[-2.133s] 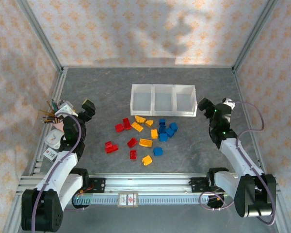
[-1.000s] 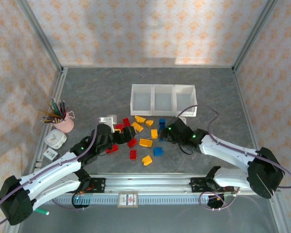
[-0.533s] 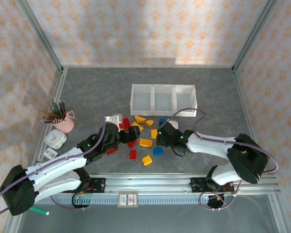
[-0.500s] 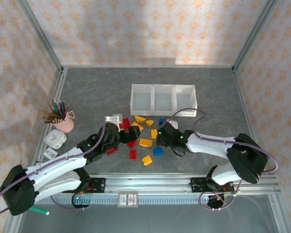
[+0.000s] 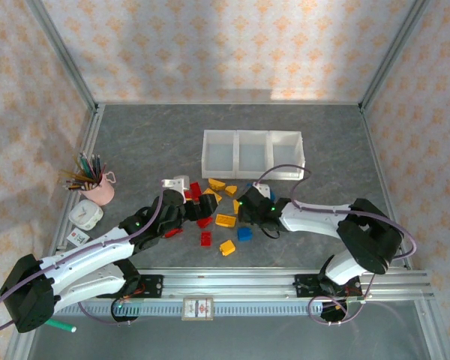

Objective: Sort the legos into containers by color
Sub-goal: Pick up the lego from the center of the table, then place the lego in the container.

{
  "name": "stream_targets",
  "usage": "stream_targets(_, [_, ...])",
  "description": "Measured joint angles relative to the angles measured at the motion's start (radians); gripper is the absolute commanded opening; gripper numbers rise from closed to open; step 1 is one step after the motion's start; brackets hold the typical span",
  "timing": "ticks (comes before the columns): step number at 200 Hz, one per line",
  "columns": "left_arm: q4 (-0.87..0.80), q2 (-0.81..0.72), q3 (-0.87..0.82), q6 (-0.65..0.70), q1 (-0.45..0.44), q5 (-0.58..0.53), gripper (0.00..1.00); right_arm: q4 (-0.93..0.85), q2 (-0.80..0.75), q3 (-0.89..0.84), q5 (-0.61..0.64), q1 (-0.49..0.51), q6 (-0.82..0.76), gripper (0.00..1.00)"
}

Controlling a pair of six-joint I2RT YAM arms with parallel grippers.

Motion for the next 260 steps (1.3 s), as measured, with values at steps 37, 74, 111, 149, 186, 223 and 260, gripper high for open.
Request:
stream_targets(37, [-0.001, -0.001, 0.003, 0.000, 0.000, -0.015, 0.99, 0.000, 0.008, 0.000, 0.012, 0.000, -0.001, 0.62])
stream_targets(74, [-0.003, -0.001, 0.003, 0.001, 0.000, -0.016, 0.99, 0.000, 0.017, 0.000, 0.027, 0.000, -0.001, 0.54])
stream_targets(111, [-0.003, -0.001, 0.004, 0.003, 0.000, -0.016, 0.99, -0.001, 0.015, 0.000, 0.034, 0.002, -0.002, 0.48])
stream_targets(149, [-0.003, -0.005, 0.006, 0.005, 0.000, -0.016, 0.99, -0.022, -0.024, 0.000, 0.034, 0.005, -0.002, 0.46])
stream_targets(186, [-0.014, -0.027, 0.020, 0.013, 0.000, -0.037, 0.99, -0.070, -0.125, 0.000, 0.035, 0.005, -0.008, 0.46])
stream_targets(223, [-0.047, -0.044, 0.060, 0.035, 0.000, -0.076, 0.99, -0.137, -0.187, 0.054, 0.036, 0.005, -0.040, 0.46])
stream_targets(260, [-0.105, -0.045, 0.124, 0.047, 0.047, -0.103, 0.99, -0.145, -0.097, 0.267, 0.052, 0.005, -0.115, 0.46])
